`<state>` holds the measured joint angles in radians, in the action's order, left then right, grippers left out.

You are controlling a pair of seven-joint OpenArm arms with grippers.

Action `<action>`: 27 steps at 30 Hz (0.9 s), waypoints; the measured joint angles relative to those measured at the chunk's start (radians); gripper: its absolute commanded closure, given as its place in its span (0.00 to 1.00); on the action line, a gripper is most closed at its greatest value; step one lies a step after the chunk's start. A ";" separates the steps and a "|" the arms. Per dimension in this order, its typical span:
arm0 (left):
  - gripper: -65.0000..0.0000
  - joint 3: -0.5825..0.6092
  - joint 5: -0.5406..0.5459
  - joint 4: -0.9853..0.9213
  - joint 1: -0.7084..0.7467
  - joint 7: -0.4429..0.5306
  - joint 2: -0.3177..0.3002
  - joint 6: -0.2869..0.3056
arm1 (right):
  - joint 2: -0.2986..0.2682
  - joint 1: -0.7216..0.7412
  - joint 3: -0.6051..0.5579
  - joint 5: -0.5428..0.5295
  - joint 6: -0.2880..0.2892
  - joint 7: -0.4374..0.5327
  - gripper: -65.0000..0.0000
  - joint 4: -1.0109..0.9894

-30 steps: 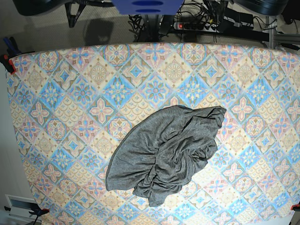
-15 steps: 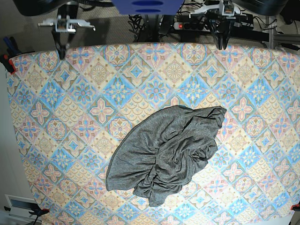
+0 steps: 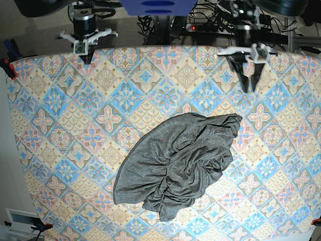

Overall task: Layout the t-shirt on the table in an organized manner, then fold the t-shirt properly
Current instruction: 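Lower the left gripper onto the edge of the grey t-shirt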

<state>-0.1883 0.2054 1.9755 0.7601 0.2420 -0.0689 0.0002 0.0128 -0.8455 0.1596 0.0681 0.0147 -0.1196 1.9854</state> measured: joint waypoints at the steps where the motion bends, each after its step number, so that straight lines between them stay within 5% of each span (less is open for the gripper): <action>1: 0.69 -0.025 0.054 0.000 -0.009 -0.026 0.000 -0.006 | -0.003 0.016 0.000 0.000 0.000 -0.026 0.87 0.000; 4: 0.64 -0.086 0.180 0.000 -0.030 -0.080 -0.001 -0.014 | -0.001 0.049 0.000 -0.001 -0.009 -0.078 0.76 0.000; 11: 0.63 -0.107 0.195 0.001 -0.105 -0.329 -0.118 -0.012 | 0.000 0.094 0.000 0.000 -0.007 -0.096 0.60 0.000; 15: 0.63 -0.114 0.191 0.001 -0.220 -0.543 -0.137 -0.008 | 0.001 0.127 -0.002 -0.001 0.010 -0.112 0.59 0.000; 20: 0.63 -0.119 0.185 0.003 -0.406 -0.911 -0.247 -0.008 | -0.002 0.186 0.000 -0.002 0.074 -0.230 0.58 0.002; 27: 0.63 -0.089 0.167 0.014 -0.591 -1.178 -0.285 0.003 | 0.000 0.222 0.000 -0.001 0.074 -0.266 0.59 0.002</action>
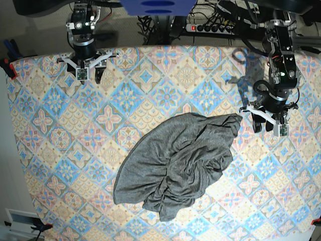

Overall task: Layout the t-shirt on the table in an organized manner, then fold the t-shirt properly
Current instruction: 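Lower the left gripper onto the edge of the grey t-shirt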

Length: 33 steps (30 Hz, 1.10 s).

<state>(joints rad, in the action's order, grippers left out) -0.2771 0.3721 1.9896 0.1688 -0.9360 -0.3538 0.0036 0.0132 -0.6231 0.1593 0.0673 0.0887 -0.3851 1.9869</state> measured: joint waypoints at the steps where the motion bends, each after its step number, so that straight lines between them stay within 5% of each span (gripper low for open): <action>1: 0.63 0.034 -0.027 0.000 -0.011 -0.008 -0.014 -0.014 | -0.002 0.000 0.001 0.000 -0.003 -0.002 0.59 0.000; 6: 0.63 0.280 -0.167 -0.001 -0.069 -0.006 -0.082 0.007 | 0.001 0.002 -0.002 0.000 0.005 -0.001 0.59 0.000; 13: 0.63 0.521 -0.629 -0.010 -0.112 -0.007 -0.095 0.004 | 0.002 0.000 -0.001 0.000 0.003 -0.002 0.59 -0.005; 16: 0.63 0.598 -0.727 -0.063 -0.129 0.004 -0.093 0.014 | 0.000 0.002 -0.001 0.000 0.000 -0.002 0.59 -0.005; 21: 0.63 0.650 -0.803 -0.174 -0.183 0.001 -0.096 0.174 | 0.001 0.001 0.000 0.000 0.001 -0.003 0.59 -0.006; 26: 0.63 0.640 -0.892 -0.174 -0.212 0.053 -0.092 0.210 | 0.000 0.000 0.000 0.000 0.000 -0.002 0.59 -0.006; 33: 0.63 0.713 -1.004 -0.335 -0.246 0.076 -0.093 0.332 | 0.000 0.001 0.000 0.000 -0.002 -0.002 0.59 -0.007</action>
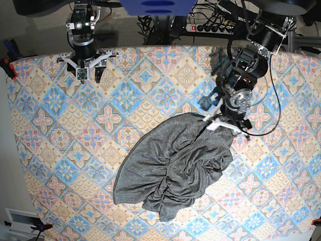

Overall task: Layout the t-shirt on the table in an organized manner, then fold the t-shirt properly
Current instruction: 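Lower the left gripper onto the edge of the grey t-shirt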

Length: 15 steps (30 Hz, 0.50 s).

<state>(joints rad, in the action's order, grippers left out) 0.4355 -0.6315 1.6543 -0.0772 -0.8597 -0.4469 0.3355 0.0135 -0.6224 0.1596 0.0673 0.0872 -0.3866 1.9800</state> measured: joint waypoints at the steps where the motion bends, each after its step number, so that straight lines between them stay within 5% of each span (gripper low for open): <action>1: 0.63 0.000 -0.010 0.003 0.001 0.036 0.001 0.002 | 0.000 0.002 0.000 0.000 -0.002 0.000 0.59 0.000; 15: 0.63 0.011 -0.051 -0.062 -0.061 0.091 0.034 0.065 | 0.000 0.002 0.000 0.000 -0.001 0.000 0.59 -0.001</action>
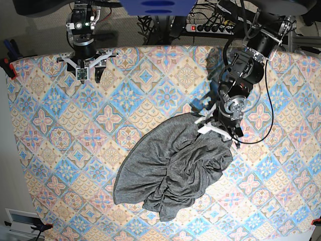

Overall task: Layout the t-shirt on the table in an organized manner, then fold the t-shirt properly
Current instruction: 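Lower the left gripper onto the edge of the grey t-shirt, then close the left gripper on the grey t-shirt fabric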

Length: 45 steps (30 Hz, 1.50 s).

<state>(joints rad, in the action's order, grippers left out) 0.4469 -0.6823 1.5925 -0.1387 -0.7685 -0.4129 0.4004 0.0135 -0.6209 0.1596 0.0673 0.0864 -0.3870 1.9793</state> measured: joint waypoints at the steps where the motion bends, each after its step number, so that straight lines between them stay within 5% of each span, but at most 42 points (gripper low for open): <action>1: 0.63 0.007 -0.007 -0.009 -0.003 0.021 0.000 -0.003 | 0.000 0.000 0.000 0.000 0.000 0.000 0.59 0.000; 7: 0.63 0.106 -0.103 -0.154 -0.027 0.064 0.025 0.005 | 0.000 0.000 0.000 0.000 0.000 -0.002 0.59 0.000; 13: 0.66 0.069 -0.115 -0.172 -0.041 0.081 0.064 0.013 | 0.000 0.000 0.000 0.000 0.003 0.002 0.59 -0.002; 20: 0.96 0.049 -0.099 -0.177 -0.035 0.089 0.066 0.021 | 0.000 0.000 0.000 0.000 0.001 -0.002 0.59 -0.002; 27: 0.94 -0.212 -0.097 -0.163 -0.030 0.082 0.192 0.027 | 0.000 -0.001 0.000 0.000 0.000 -0.002 0.59 -0.002; 36: 0.94 -0.389 -0.103 0.154 -0.029 0.074 0.357 0.031 | 0.000 0.000 0.000 0.001 0.000 0.000 0.59 -0.003; 40: 0.94 -0.499 -0.098 0.312 -0.031 -0.037 0.451 0.033 | 0.000 -0.001 -0.001 0.000 0.004 -0.002 0.59 -0.003; 45: 0.94 -0.537 -0.118 0.389 -0.029 -0.080 0.457 0.032 | 0.000 -0.001 0.000 0.000 0.000 -0.003 0.59 -0.003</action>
<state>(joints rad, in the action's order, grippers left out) -0.0902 -0.8001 1.9820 -0.1677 -0.8482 0.0441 0.4328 0.0135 -0.6220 0.1596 0.0673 0.0864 -0.3901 1.9766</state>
